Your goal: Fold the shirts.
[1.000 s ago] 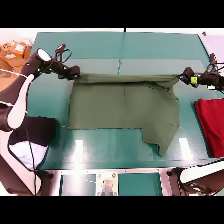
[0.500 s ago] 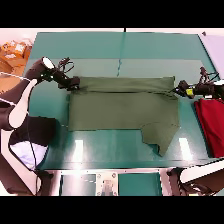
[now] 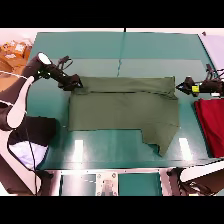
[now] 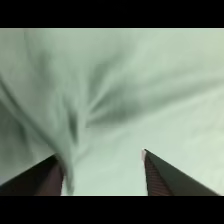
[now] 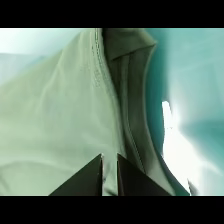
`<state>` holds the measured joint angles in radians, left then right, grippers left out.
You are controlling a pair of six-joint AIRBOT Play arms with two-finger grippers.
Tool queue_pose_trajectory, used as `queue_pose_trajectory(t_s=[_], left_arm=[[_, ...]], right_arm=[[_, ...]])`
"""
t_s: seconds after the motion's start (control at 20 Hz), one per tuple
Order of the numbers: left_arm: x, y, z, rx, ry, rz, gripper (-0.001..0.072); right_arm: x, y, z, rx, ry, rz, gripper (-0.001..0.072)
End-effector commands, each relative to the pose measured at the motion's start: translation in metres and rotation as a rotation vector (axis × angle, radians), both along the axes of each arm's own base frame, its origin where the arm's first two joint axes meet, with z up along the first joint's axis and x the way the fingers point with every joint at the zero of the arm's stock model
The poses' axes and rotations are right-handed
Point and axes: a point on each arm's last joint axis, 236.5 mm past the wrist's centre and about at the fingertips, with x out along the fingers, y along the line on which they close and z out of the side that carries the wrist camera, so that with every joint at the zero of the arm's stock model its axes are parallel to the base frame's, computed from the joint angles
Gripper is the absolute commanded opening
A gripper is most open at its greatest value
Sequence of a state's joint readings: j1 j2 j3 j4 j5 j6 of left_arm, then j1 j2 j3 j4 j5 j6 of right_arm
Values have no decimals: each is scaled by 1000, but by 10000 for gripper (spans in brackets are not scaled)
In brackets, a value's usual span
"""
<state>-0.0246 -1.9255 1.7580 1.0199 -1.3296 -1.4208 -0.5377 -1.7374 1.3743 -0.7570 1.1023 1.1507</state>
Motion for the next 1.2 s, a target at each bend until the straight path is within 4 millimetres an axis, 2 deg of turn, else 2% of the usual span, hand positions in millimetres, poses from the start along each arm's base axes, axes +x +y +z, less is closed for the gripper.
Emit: queue_pose_trajectory(t_s=[0.0,0.05,0.2,0.4,0.55,0.7,0.8,0.9,1.05,1.15], left_arm=[[-29,34,28,53,146,-24,179],[-33,42,39,53,159,-35,25],[-37,52,65,88,168,-39,25],[-56,31,89,150,120,-80,25],[-88,16,104,218,59,-111,25],[-138,16,113,214,11,-72,25],[-185,23,108,207,-16,8,25],[-220,26,97,170,-63,141,25],[-245,31,62,102,-143,333,26],[-261,21,23,29,-82,403,27]], right_arm=[[-28,-14,15,71,71,5,56],[-36,-18,16,81,88,10,22],[-52,-21,19,74,125,-9,16],[-81,-2,34,58,132,-33,15],[-125,8,35,-26,165,-78,15],[-167,18,27,-87,201,-163,15],[-186,34,20,-78,200,-183,16],[-198,44,11,-68,199,-202,16],[-207,52,1,-48,223,-203,16],[-203,50,0,-47,205,-224,17]])
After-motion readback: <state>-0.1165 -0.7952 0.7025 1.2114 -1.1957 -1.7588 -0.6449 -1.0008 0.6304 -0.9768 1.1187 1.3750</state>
